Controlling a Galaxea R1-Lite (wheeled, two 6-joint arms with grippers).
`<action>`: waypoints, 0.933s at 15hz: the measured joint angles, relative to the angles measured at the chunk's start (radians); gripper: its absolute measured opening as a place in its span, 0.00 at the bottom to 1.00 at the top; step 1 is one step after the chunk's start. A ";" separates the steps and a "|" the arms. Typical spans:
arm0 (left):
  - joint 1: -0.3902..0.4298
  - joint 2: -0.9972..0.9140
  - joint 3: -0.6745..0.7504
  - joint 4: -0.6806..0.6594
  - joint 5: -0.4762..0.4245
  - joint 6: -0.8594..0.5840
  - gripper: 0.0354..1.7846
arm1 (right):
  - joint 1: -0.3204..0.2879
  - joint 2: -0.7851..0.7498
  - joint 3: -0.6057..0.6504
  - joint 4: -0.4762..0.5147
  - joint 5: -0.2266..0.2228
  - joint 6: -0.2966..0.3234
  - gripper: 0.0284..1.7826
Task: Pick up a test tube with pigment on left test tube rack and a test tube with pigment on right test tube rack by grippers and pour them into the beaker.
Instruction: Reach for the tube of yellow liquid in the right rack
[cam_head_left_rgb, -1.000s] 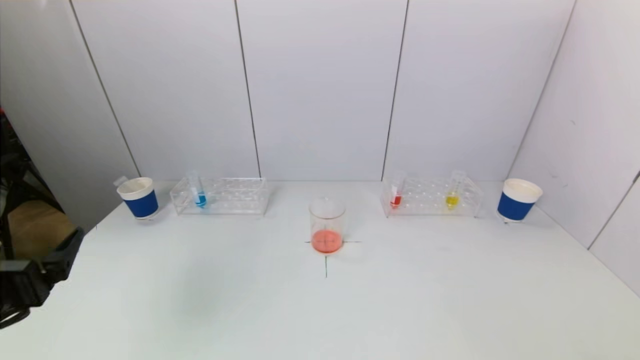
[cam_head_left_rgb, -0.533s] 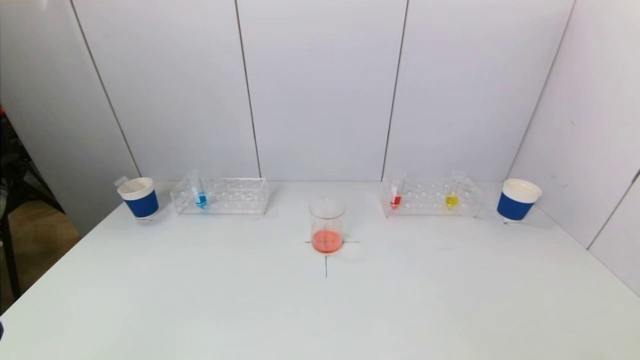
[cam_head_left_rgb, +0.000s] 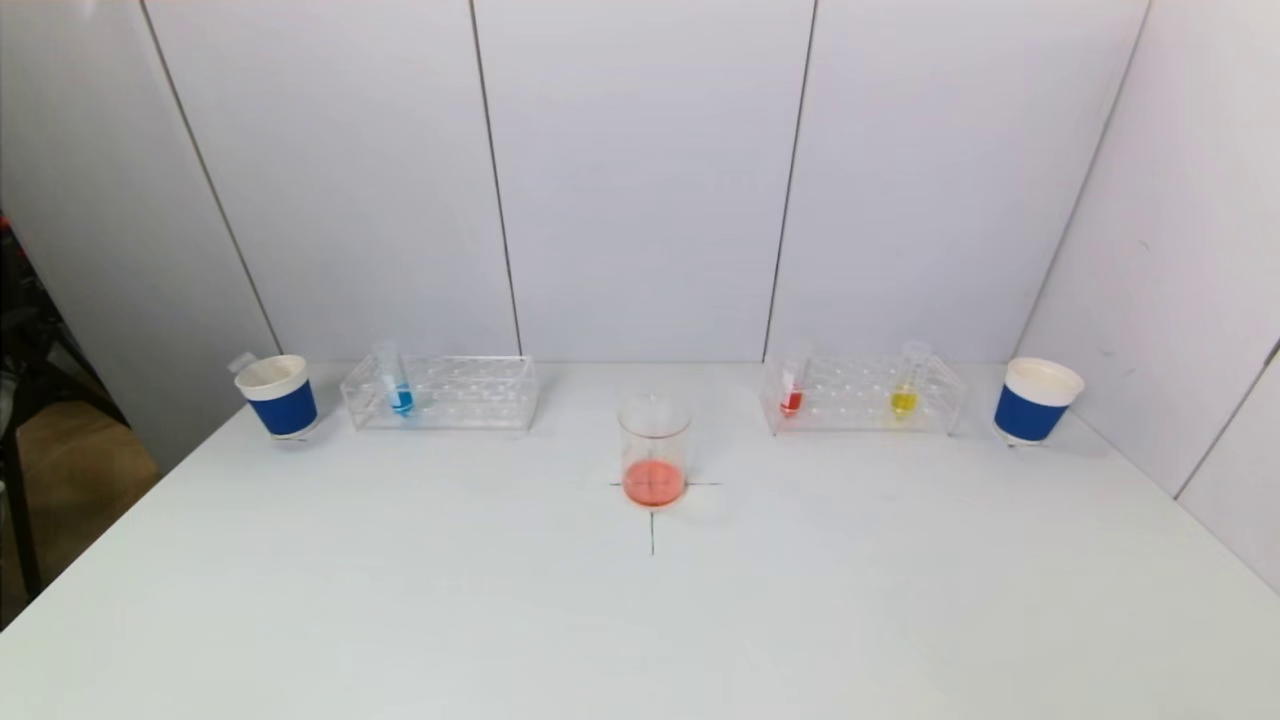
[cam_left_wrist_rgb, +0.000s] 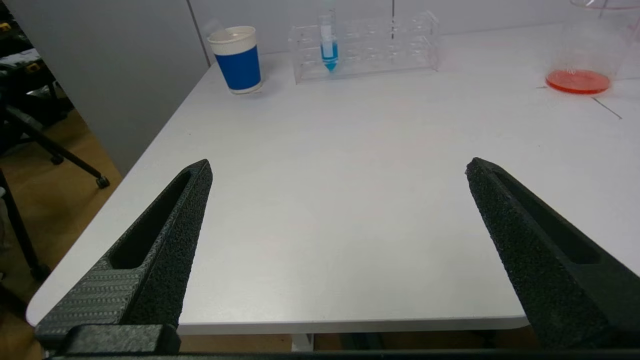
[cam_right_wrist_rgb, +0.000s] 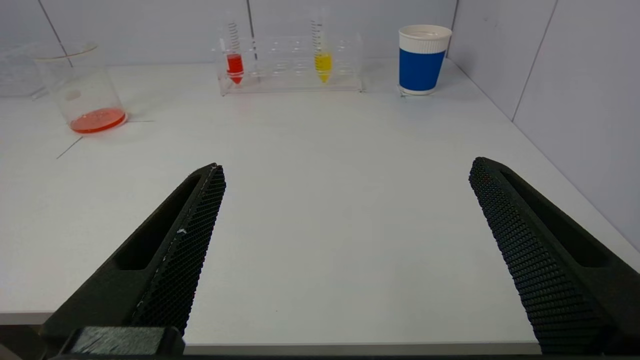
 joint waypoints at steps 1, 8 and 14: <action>0.000 -0.004 0.033 -0.020 -0.022 -0.003 0.99 | 0.000 0.000 0.000 0.000 0.000 0.000 1.00; 0.000 -0.006 0.070 -0.042 -0.024 -0.089 0.99 | 0.000 0.000 0.000 0.000 0.000 0.000 1.00; 0.000 -0.006 0.070 -0.042 -0.024 -0.091 0.99 | 0.001 0.000 0.000 0.000 0.012 -0.029 1.00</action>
